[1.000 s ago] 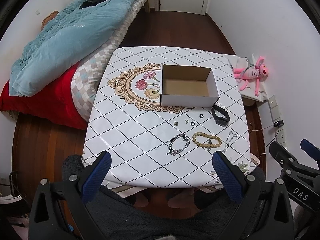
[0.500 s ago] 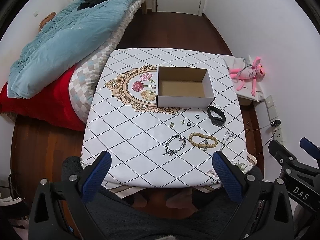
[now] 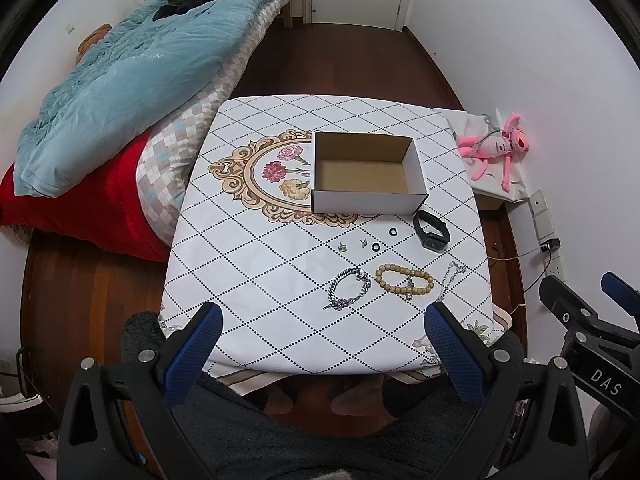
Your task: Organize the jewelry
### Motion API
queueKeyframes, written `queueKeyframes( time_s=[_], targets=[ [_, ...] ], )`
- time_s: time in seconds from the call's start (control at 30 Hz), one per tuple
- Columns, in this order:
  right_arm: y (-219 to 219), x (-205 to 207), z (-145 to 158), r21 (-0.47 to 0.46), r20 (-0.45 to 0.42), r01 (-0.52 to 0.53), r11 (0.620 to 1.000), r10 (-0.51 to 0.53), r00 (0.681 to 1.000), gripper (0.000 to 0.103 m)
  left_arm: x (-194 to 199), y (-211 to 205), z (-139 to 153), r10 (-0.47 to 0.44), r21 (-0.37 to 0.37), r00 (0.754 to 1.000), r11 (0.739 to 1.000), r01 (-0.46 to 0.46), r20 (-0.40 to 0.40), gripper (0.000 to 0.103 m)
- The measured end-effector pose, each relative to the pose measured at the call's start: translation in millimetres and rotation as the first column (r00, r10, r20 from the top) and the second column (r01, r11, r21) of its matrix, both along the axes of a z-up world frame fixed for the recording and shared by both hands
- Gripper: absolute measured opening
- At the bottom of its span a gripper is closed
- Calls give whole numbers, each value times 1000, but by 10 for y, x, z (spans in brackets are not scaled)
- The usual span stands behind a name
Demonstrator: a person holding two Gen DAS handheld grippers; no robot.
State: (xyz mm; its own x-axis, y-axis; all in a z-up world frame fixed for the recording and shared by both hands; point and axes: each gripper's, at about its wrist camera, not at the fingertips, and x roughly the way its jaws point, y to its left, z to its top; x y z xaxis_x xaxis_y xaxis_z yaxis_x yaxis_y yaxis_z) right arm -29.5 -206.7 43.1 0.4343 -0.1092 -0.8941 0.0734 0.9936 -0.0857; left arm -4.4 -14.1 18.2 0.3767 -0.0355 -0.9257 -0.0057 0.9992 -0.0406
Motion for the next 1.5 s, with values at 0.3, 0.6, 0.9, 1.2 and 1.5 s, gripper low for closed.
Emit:
queueKeyframes(
  time_s=[0.3,0.6,0.9,1.2,1.5],
  targets=[
    [-10,-5,11,-1,3,-1,1000,1,1000,103,2,3,-2,0,-1,1000,1000,0,-1,103],
    [-15,-8,24,-1,7,0,1000,0,1000,103,-15,-25,-7,-1,-6,1000,1000,1,7,103],
    [-304,270,-306,22,-35,78,997,-77,996,103,340,2,-396,18,62,999,998,-21,50,103],
    [-680,500,-1517,101,-186,182,978,-161,969,81,576,51,-1330,14,78,997,997,-8,-79,95],
    [-974,681,-2285,212,-233,301,930,-251,939,73,728,142,-1946,63,97,983,994,-46,-173,86]
  ],
)
